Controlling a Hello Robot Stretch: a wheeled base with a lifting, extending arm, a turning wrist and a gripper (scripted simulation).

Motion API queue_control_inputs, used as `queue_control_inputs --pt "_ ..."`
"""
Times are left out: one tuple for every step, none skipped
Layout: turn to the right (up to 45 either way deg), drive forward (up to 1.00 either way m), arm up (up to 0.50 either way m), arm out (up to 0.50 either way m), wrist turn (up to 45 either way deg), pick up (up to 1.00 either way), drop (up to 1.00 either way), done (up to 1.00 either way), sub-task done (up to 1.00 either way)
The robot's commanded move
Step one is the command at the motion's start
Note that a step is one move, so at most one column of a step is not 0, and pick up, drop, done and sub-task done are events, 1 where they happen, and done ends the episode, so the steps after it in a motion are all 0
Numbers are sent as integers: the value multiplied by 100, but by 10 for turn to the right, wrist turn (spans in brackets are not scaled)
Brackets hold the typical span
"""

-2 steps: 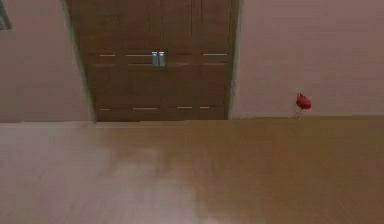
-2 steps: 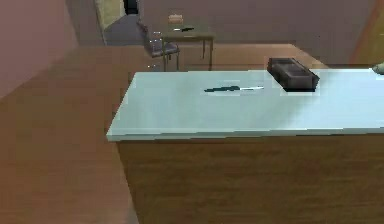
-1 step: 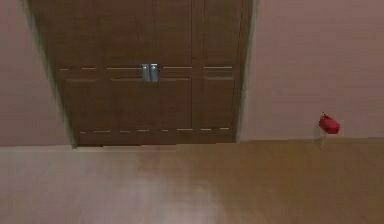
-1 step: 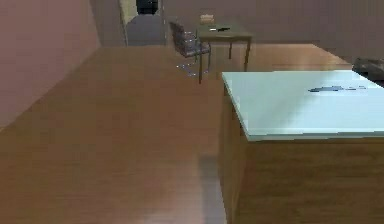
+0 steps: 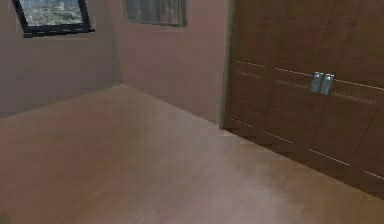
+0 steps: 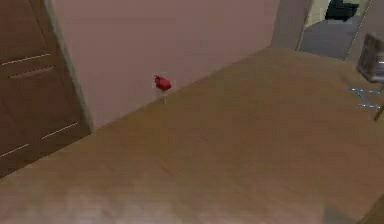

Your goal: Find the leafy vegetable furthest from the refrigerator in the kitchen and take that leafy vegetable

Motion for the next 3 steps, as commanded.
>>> queue_control_inputs --pt "0 50 0 0 0 0 0 0 0" --pt "-450 0 0 0 0 0 0 0 0" --pt "-30 0 0 0 0 0 0 0 0"
